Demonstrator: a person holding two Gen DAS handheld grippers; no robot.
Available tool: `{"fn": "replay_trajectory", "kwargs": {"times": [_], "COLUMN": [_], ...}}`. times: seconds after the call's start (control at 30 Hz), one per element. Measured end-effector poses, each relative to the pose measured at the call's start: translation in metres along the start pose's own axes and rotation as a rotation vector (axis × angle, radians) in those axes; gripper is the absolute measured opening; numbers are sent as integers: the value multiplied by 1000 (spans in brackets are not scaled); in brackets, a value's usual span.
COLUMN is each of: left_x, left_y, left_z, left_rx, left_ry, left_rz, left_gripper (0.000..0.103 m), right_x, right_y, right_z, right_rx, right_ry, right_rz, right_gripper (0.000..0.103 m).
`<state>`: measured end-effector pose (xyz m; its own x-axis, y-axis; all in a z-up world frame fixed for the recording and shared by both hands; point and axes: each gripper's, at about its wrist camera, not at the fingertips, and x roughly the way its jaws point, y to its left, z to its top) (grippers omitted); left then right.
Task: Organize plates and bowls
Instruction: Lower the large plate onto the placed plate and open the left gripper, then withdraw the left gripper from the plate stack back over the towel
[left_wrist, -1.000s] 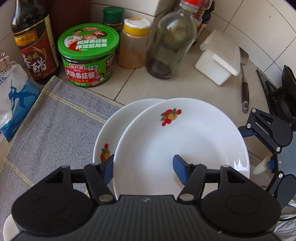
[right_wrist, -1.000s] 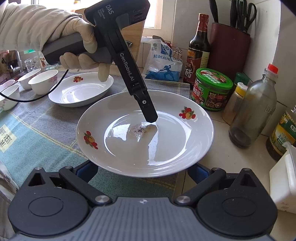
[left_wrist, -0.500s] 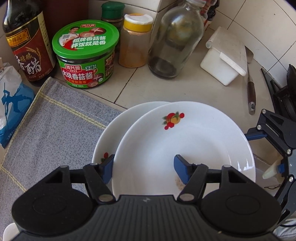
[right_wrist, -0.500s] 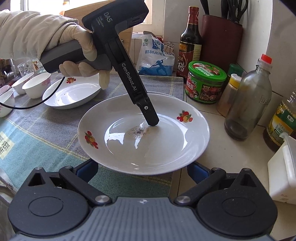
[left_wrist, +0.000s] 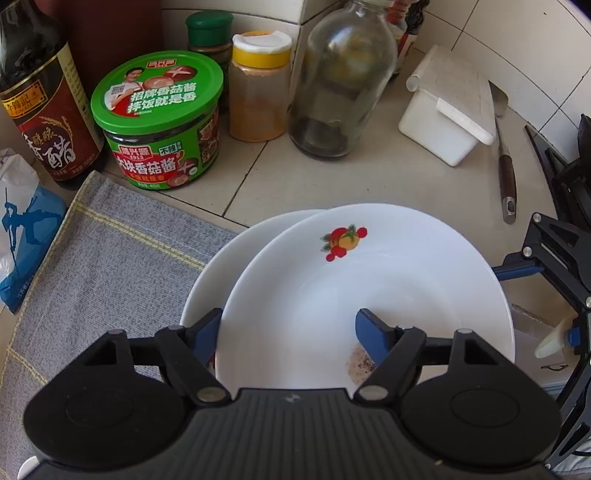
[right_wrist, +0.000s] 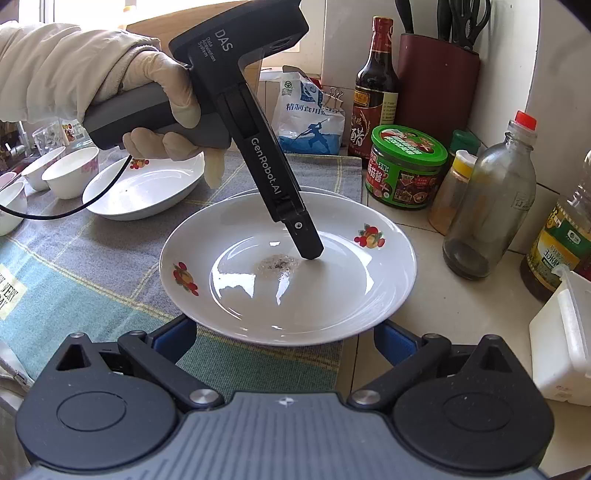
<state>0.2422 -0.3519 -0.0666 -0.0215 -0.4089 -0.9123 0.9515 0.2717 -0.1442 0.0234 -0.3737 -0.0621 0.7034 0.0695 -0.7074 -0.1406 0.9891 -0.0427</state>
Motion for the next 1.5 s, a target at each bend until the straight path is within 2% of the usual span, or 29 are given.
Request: {"fn": "replay_trajectory", "kwargs": {"times": [0.3,0.67,0.87,1.1,1.2,1.33,1.5], "left_x": [-5,-27,-56,-97,-107,-112,-111], "left_y": [-1,-3,-15,-48,-60,-74,-82], "left_z": [2,-7,-28,-72,-97,-134,-182], "left_rx": [3,0,-10,-16,-72,-210,-394], "left_ry": [-14,-85,-201,-389,-434,-466,-430], "left_rz": [27,68,133,270,334,424,551], "left_gripper": [77,80,81,89,90,90,90], "right_x": [-2,2,-1,-7,-7,-6,-2], "right_y": [-2,1,8,19,25,33,42], "right_z": [-2,-3,-4,-4,-5,-6,-1], "right_rx": [12,7,35,71,59,43,29], "right_ry": [-17,-21,-37,-52,-57,-77,-87], "right_rz": [5,-8,-13,-40,-55,-69,-22], "right_gripper": [103,103,103,103,103,103,103]}}
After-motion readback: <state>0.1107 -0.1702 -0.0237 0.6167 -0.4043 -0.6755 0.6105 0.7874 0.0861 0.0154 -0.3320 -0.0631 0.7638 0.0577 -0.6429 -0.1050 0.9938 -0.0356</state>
